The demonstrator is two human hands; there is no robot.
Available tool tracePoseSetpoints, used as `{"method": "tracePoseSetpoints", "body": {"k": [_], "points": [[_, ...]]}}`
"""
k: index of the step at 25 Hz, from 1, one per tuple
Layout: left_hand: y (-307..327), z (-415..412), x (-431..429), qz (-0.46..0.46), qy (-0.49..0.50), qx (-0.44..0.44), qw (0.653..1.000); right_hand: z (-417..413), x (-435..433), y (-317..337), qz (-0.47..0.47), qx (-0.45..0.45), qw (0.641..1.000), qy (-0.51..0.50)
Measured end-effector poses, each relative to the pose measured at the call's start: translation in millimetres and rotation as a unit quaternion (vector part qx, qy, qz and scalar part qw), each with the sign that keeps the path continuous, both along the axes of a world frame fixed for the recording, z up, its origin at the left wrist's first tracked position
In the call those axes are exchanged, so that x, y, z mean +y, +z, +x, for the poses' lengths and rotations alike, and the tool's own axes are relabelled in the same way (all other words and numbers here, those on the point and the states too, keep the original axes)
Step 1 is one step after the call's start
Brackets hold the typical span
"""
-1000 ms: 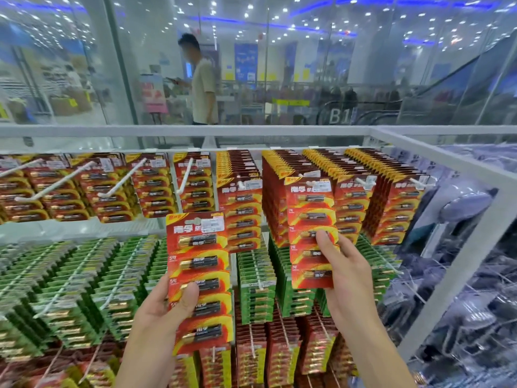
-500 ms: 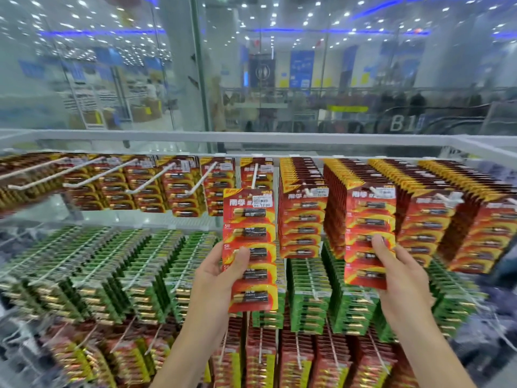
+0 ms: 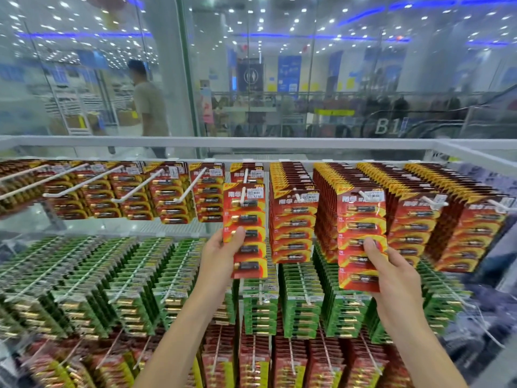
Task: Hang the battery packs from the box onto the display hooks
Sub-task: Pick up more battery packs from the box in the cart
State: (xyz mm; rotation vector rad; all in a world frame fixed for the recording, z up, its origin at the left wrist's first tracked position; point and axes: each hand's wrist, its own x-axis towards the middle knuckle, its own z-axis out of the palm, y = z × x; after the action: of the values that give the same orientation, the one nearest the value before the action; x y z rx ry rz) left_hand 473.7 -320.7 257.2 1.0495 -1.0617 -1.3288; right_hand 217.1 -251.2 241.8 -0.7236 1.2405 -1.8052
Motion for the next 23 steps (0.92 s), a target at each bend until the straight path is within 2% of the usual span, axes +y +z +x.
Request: {"method": "tracePoseSetpoints", "body": {"k": [9, 13, 19, 23], "points": [[-9, -29, -124, 0.028, 0.101, -0.047, 0.993, -18, -20, -7, 0.05, 0.064, 0.996, -0.022], [-28, -32, -149, 0.034, 0.147, -0.093, 0.984, -20, -21, -9, 0.052, 0.068, 0.996, -0.031], [-30, -25, -121, -0.038, 0.173, -0.153, 0.972, -20, -12, -25, 0.061, 0.062, 0.995, -0.04], [-42, -5, -68, -0.082, 0.142, -0.133, 0.977, -19, 22, -52, 0.093, 0.065, 0.991, -0.065]]}}
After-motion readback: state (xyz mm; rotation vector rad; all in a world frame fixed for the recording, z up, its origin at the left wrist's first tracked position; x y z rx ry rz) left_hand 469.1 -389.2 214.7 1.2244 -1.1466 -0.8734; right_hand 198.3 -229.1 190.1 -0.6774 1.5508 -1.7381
